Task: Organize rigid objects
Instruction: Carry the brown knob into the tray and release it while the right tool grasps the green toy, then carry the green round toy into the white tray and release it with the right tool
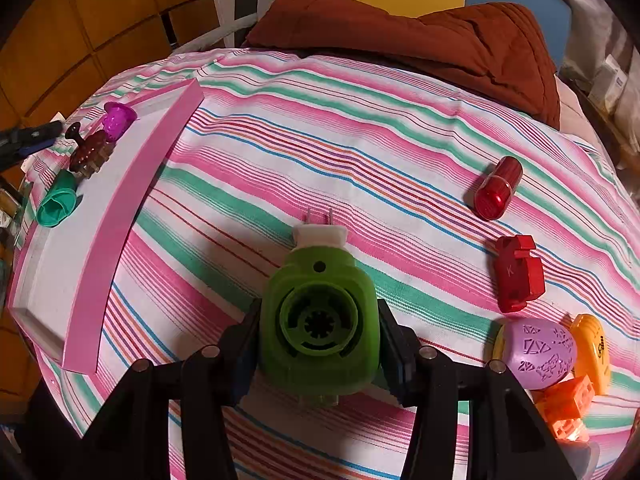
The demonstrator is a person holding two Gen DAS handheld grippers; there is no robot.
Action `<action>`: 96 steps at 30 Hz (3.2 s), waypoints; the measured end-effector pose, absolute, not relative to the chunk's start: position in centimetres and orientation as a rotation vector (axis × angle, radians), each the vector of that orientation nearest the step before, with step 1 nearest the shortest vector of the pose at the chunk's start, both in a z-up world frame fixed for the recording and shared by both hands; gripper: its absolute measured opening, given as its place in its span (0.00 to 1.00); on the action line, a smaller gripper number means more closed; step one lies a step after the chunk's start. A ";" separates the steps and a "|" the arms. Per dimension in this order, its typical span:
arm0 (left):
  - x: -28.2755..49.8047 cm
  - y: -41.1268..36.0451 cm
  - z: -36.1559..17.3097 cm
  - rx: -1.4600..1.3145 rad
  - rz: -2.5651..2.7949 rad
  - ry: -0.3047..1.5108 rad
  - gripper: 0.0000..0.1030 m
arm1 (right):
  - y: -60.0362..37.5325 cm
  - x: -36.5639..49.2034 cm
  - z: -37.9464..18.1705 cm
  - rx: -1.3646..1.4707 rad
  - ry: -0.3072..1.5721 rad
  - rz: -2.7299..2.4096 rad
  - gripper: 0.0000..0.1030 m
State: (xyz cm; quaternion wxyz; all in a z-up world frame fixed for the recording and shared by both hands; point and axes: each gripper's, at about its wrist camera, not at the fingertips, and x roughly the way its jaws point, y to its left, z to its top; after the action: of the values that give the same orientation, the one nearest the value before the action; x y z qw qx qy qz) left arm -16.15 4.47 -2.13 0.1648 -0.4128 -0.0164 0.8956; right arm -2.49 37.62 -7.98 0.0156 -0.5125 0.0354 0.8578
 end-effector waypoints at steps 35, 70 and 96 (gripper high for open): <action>-2.6 3.2 -2.2 -1.150 2.598 0.095 0.40 | 37.7 -2.1 -8.5 -1.502 0.245 2.682 0.67; -3.2 -2.6 -3.3 -1.231 2.724 -0.006 0.40 | 24.1 -0.9 0.1 -1.330 0.222 3.030 0.51; -3.7 -5.1 -3.6 -1.266 2.763 -0.051 0.40 | 13.4 -5.1 -6.9 -1.673 0.278 3.082 0.56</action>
State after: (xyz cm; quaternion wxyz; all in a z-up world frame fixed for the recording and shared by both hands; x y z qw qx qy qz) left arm -3.67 -5.08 -3.64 0.0510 -0.4160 -0.0168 0.9078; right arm -5.05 13.45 -6.91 -0.1869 -0.4673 0.0776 0.8606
